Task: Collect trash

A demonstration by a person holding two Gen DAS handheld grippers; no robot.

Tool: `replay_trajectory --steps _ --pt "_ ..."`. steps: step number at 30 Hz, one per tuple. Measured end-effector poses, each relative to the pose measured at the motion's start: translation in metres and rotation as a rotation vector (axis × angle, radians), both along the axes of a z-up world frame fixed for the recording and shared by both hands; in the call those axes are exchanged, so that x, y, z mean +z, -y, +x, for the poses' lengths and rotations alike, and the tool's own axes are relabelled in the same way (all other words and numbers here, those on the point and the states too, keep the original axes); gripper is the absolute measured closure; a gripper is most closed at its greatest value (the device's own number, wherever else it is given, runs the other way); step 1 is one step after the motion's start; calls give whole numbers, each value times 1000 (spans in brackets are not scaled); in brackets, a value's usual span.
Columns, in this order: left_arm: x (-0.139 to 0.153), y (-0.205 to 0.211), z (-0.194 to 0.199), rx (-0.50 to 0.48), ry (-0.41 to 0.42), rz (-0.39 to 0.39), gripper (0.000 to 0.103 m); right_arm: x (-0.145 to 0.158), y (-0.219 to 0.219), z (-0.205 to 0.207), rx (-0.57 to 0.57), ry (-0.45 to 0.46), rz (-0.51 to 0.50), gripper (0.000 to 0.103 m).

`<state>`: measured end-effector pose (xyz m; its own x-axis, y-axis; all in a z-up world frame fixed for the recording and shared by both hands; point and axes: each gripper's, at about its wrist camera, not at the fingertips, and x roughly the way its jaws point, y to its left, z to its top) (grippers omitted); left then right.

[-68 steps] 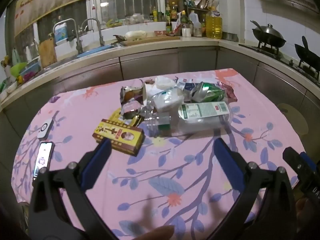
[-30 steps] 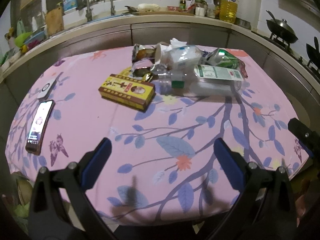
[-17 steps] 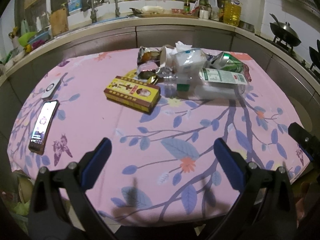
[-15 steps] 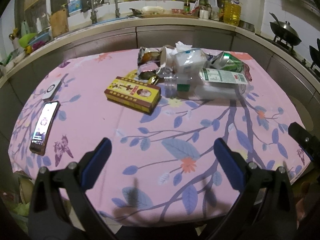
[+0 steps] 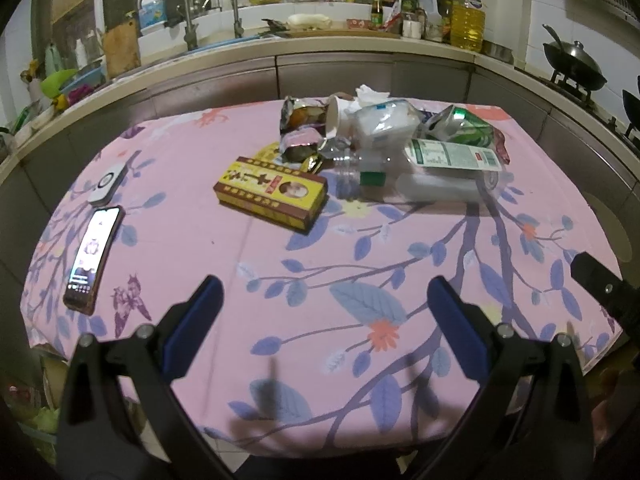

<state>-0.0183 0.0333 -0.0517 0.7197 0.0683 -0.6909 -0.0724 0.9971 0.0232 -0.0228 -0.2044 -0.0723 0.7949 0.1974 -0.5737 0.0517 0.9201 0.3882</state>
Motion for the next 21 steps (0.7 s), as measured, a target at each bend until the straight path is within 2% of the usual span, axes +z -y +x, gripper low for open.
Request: replay_trajectory --steps 6,21 --pt "-1 2 4 9 -7 32 5 -2 -1 4 5 -9 -3 5" --pt "-7 -5 15 12 -23 3 5 -8 -3 12 13 -27 -8 5"
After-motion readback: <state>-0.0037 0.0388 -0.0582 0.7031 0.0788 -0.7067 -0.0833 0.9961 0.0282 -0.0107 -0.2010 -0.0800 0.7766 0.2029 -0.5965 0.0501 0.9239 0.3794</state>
